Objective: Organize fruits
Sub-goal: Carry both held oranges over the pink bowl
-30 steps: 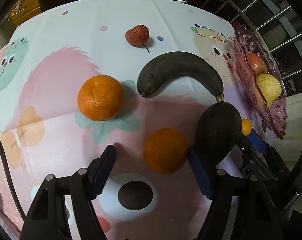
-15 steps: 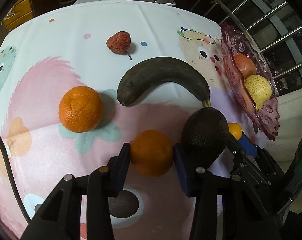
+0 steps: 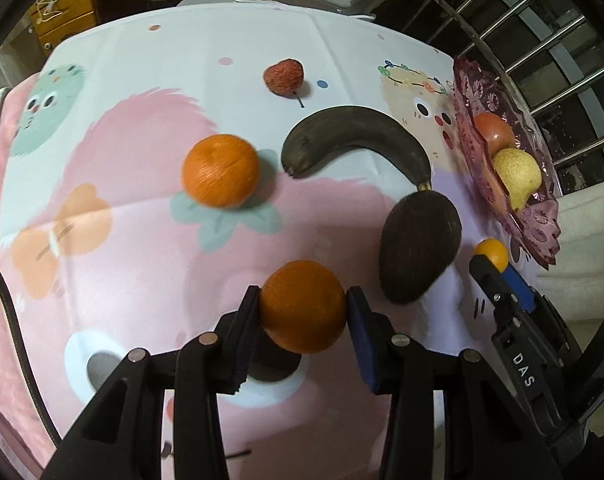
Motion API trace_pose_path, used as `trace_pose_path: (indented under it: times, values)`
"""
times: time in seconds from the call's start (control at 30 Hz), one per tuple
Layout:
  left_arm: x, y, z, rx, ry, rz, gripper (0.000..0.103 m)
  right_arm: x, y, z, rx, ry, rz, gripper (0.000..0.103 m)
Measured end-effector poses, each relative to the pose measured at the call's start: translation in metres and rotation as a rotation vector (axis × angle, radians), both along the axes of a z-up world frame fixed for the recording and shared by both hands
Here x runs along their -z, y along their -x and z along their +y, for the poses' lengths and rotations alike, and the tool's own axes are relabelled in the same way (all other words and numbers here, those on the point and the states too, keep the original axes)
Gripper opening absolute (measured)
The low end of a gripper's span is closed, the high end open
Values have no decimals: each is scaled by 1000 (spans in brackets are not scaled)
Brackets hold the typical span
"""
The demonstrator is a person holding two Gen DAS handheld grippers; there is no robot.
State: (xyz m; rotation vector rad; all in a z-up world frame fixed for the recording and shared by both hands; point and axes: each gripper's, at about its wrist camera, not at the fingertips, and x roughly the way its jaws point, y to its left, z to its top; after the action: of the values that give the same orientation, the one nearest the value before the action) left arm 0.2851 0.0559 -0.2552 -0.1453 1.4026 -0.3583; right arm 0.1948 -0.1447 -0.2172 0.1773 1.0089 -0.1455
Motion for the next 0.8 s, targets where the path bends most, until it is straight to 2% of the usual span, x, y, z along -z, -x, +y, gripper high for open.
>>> trace_pose_path:
  times: [0.37,0.8]
  values:
    - [-42,46,13,20,16,-60,41,-38,32,5,5,8,-70,35]
    - [-87,79,-27,88,54,-119,41,-69,56,-30,27,14,-104,35]
